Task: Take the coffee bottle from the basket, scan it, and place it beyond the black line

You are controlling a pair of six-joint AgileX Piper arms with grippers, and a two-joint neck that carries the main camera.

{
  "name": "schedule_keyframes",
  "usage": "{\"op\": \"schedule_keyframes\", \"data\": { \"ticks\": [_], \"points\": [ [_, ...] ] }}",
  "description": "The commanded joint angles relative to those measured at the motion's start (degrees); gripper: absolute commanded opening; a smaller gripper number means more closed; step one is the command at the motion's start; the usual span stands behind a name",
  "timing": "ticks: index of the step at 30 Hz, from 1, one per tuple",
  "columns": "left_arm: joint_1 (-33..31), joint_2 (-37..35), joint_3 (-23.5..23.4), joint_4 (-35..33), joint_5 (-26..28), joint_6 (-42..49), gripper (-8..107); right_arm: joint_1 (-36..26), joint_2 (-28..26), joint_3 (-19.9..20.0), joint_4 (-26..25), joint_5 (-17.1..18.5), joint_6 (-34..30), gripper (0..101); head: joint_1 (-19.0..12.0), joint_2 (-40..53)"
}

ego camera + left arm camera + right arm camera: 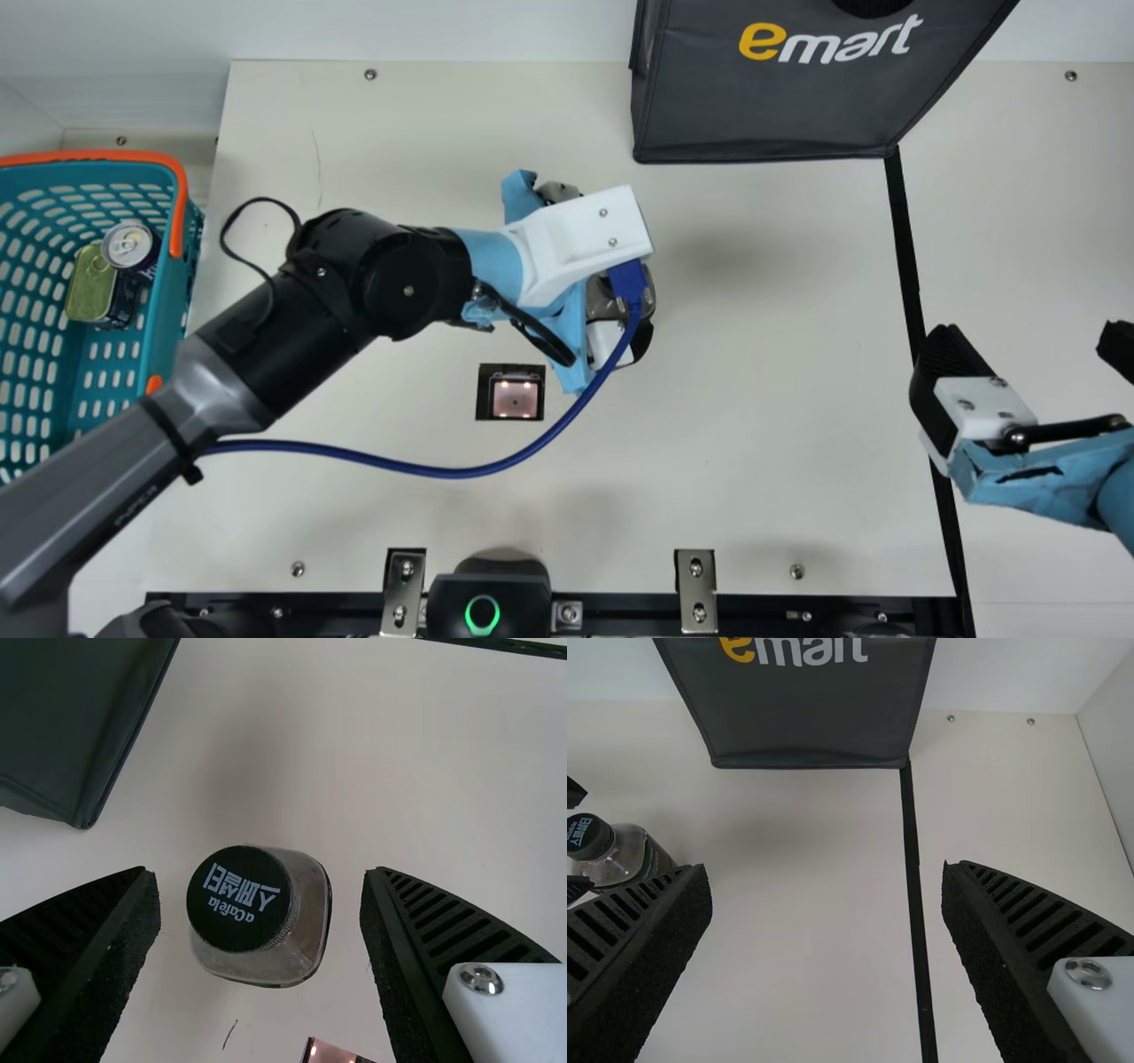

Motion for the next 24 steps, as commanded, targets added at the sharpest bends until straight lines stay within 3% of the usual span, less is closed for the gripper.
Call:
{"op": "schedule_keyframes", "data": {
  "ticks": [1,13,24],
  "points": [
    [0.0,-0.2,-0.1,0.2,0.0,-0.4,90,0.0,0.0,0.0,0.0,0.0,0.0,91,-1.6,0.1],
    [1.1,-3.6,0.9,2.8,-1.6,-7.6,90,0.0,0.0,0.0,0.0,0.0,0.0,91,-1.6,0.1],
    [3.7,-8.9,5.0,7.5,-4.5,-15.5,90,0.0,0.0,0.0,0.0,0.0,0.0,91,-1.6,0.1]
  ]
}}
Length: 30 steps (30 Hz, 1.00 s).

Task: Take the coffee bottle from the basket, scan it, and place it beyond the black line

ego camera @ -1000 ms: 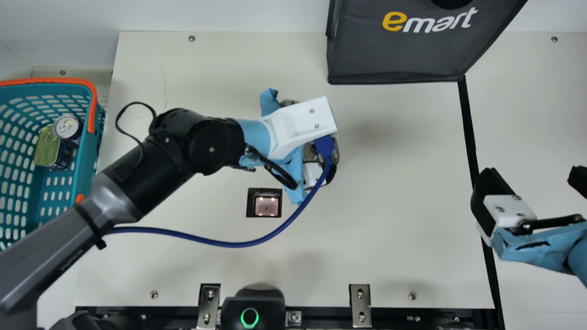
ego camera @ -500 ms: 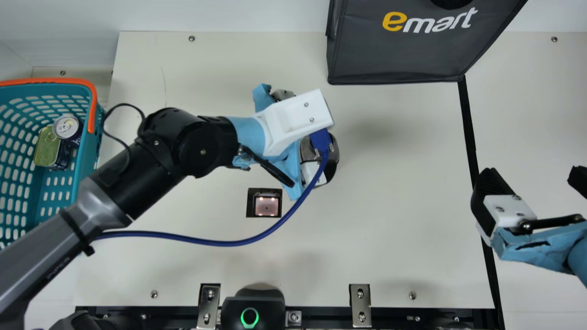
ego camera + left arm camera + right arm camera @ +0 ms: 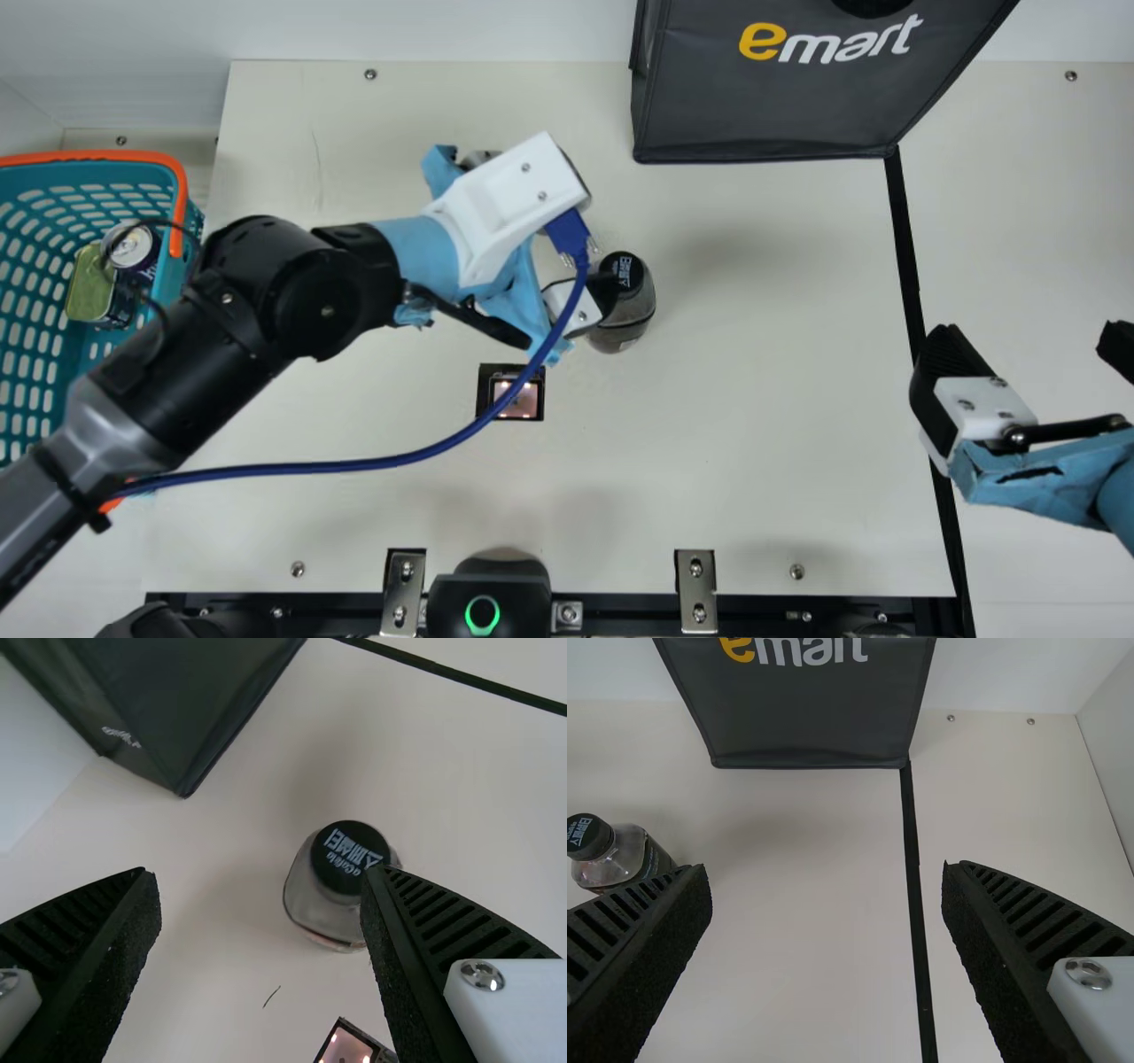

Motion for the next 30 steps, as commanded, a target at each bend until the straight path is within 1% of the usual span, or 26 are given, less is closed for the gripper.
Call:
{"op": "schedule_keyframes", "data": {
  "ticks": [1,9,17,30],
  "points": [
    [0.7,-1.1,0.9,0.9,-0.4,-1.4,90,0.0,0.0,0.0,0.0,0.0,0.0,91,-1.6,0.1],
    [4.2,-6.0,4.6,4.0,-1.3,-5.9,90,0.0,0.0,0.0,0.0,0.0,0.0,91,-1.6,0.1],
    [9.3,-10.8,7.8,6.0,-1.5,-9.6,90,0.0,0.0,0.0,0.0,0.0,0.0,91,-1.6,0.1],
    [19.4,-17.7,11.9,6.0,-0.6,-10.0,90,0.0,0.0,0.0,0.0,0.0,0.0,91,-1.6,0.1]
  ]
}}
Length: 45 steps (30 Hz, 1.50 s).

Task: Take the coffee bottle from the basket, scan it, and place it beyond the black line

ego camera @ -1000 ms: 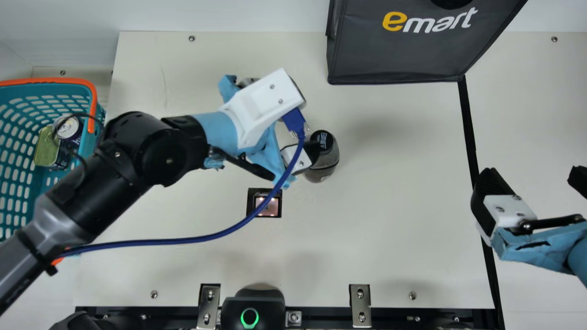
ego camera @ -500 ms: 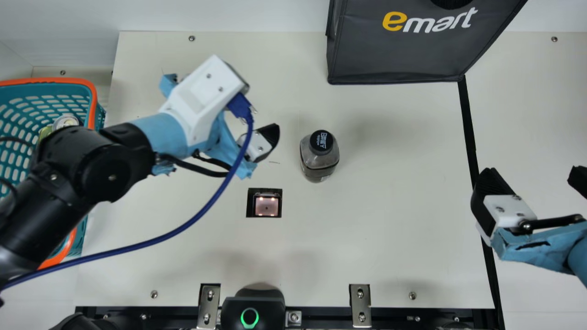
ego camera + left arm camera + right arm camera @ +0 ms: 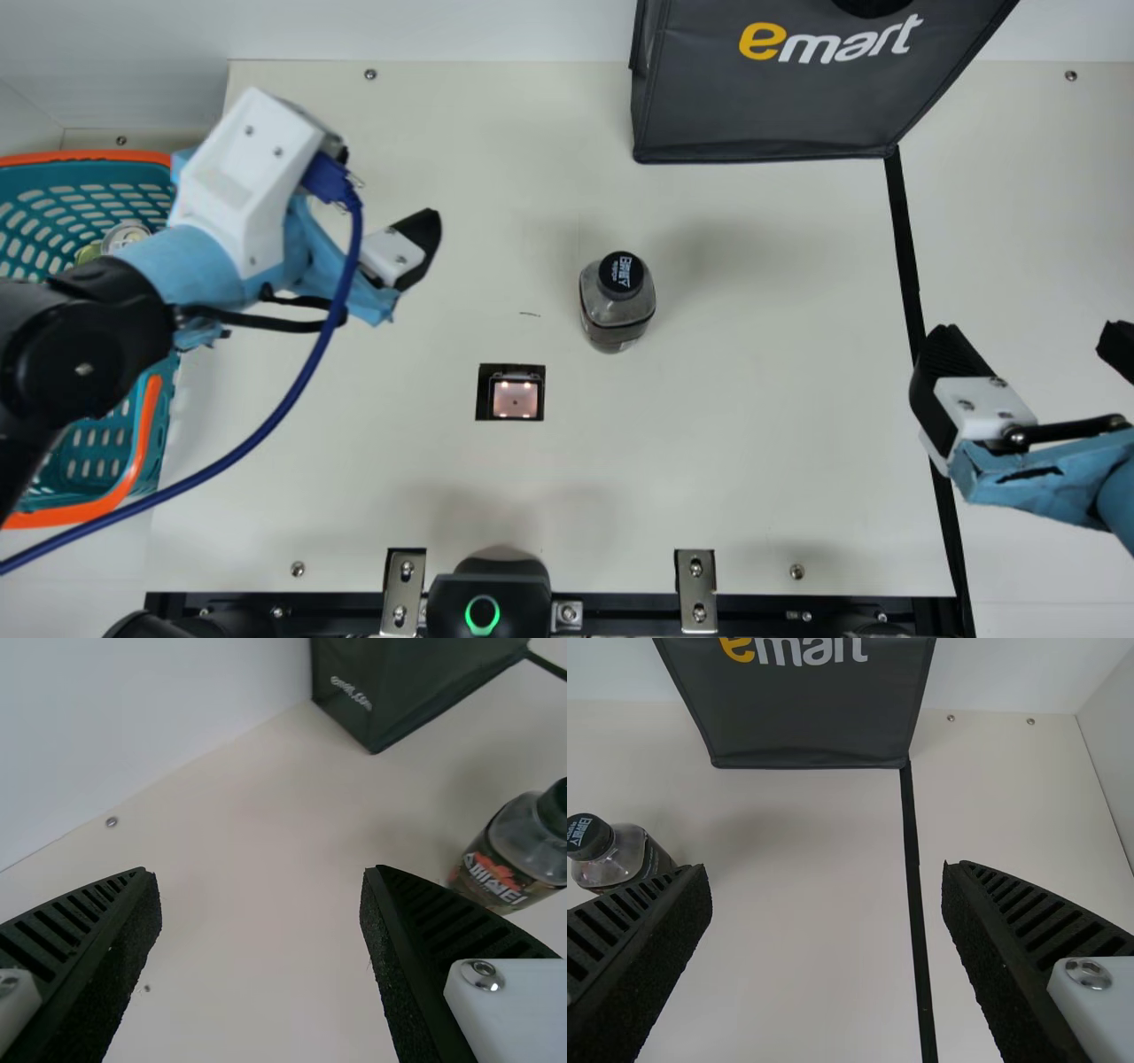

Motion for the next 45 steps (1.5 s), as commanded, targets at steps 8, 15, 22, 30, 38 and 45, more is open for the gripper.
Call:
{"op": "schedule_keyframes", "data": {
  "ticks": [8,15,22,30,38,45],
  "points": [
    [7.4,-3.9,2.5,1.2,-0.4,-0.6,90,0.0,0.0,0.0,0.0,0.0,0.0,91,-1.5,0.1],
    [11.6,-6.4,4.5,3.2,-1.4,-3.3,90,0.0,0.0,0.0,0.0,0.0,0.0,91,-1.5,0.1],
    [15.0,-8.9,6.8,5.1,-2.5,-4.6,90,0.0,0.0,0.0,0.0,0.0,0.0,91,-1.5,0.1],
    [18.9,-12.2,9.2,6.1,-2.5,-5.2,90,0.0,0.0,0.0,0.0,0.0,0.0,91,-1.5,0.1],
    [23.2,-15.9,11.4,5.6,-1.5,-4.4,90,0.0,0.0,0.0,0.0,0.0,0.0,91,-1.5,0.1],
    [26.7,-19.1,13.2,4.2,-0.7,-2.6,90,0.0,0.0,0.0,0.0,0.0,0.0,91,-1.5,0.1]
  ]
}}
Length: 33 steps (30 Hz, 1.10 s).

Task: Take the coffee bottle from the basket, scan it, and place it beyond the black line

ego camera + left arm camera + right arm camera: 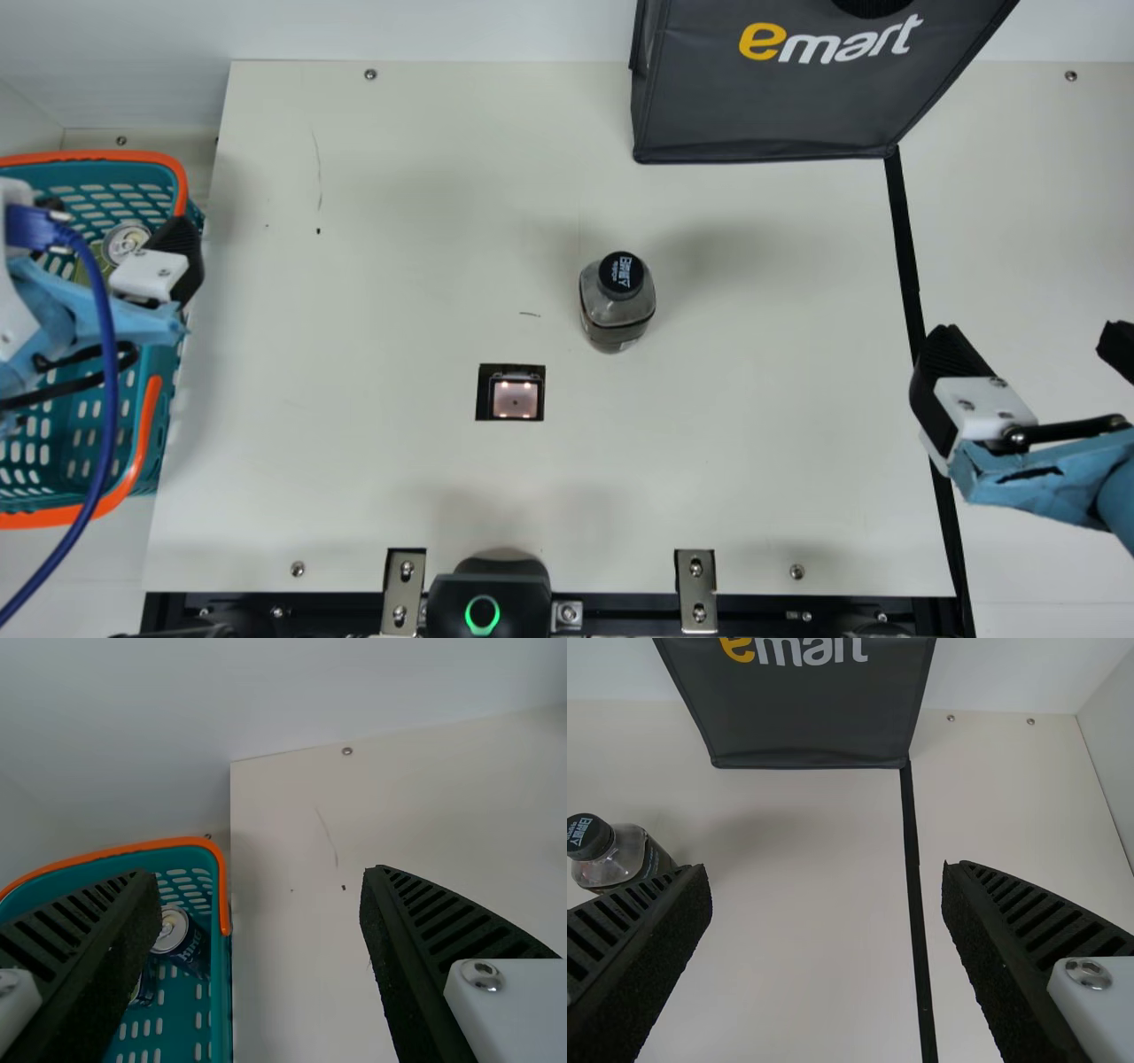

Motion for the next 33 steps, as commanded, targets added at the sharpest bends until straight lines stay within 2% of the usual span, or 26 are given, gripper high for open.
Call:
{"op": "schedule_keyframes", "data": {
  "ticks": [1,20,33],
  "points": [
    [0.7,-0.9,0.5,-0.5,0.0,0.5,90,0.0,0.0,0.0,0.0,0.0,0.0,91,-1.5,0.1],
    [3.2,-8.0,5.7,-1.5,1.0,2.3,90,0.0,0.0,0.0,0.0,0.0,0.0,91,-1.5,0.1],
    [2.5,-12.7,8.0,1.6,2.7,-2.5,90,0.0,0.0,0.0,0.0,0.0,0.0,91,-1.5,0.1]
  ]
}}
